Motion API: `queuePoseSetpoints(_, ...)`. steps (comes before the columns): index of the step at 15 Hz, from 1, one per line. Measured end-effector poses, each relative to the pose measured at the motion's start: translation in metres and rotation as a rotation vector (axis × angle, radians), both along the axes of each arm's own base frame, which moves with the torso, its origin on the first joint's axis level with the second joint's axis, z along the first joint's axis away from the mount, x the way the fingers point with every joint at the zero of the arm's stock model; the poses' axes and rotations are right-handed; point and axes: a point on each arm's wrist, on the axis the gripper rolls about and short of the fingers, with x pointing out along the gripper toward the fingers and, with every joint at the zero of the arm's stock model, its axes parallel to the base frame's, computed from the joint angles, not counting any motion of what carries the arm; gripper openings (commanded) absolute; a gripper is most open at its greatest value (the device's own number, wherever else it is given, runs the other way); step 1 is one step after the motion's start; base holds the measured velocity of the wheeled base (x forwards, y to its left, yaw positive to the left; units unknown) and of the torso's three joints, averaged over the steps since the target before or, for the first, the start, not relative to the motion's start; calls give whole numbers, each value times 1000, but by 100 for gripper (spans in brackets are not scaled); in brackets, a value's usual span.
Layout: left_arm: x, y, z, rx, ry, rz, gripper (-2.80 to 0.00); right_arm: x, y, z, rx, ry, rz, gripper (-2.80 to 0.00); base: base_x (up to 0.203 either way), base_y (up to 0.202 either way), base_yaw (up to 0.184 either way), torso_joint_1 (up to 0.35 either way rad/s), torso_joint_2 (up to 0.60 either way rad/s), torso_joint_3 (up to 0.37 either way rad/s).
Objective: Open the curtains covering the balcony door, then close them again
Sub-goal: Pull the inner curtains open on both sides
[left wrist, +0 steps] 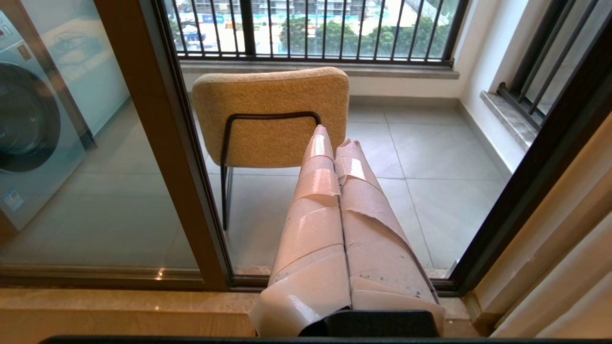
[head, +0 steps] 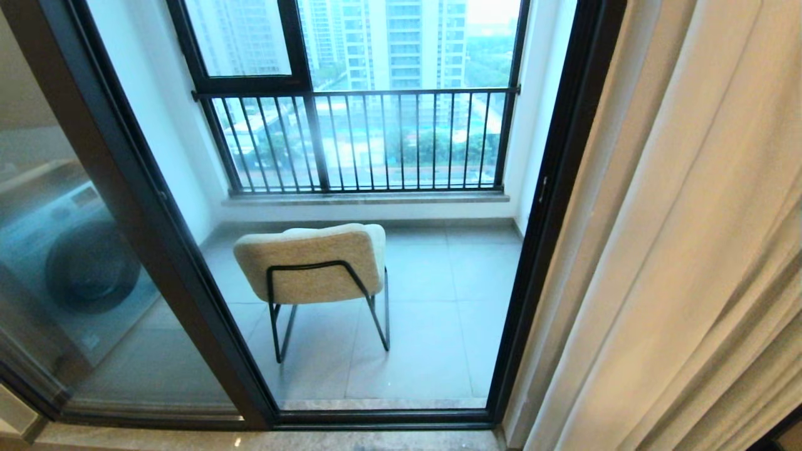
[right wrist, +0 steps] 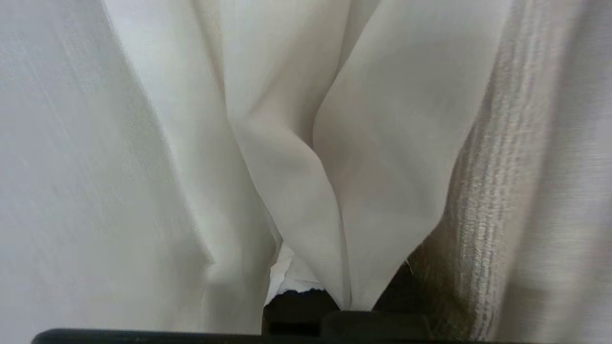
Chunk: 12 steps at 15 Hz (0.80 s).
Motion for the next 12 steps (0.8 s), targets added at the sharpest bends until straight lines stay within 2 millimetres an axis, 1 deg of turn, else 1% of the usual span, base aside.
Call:
queuePoseSetpoints(4, 0, 0, 0, 0, 0, 1, -280, 4, 56, -10, 15, 33, 176, -280, 0, 0, 0, 0, 0, 0)
queuePoseSetpoints(6, 0, 0, 0, 0, 0, 1, -280, 5, 75, -10, 3, 10, 238, -280, 0, 0, 0, 0, 0, 0)
queuePoseSetpoints(9, 0, 0, 0, 0, 0, 1, -280, 9, 91, -12, 0, 1, 297, -280, 0, 0, 0, 0, 0, 0)
queuePoseSetpoints(12, 0, 0, 0, 0, 0, 0, -280, 14, 95, -16, 4, 11, 315, -280, 0, 0, 0, 0, 0, 0)
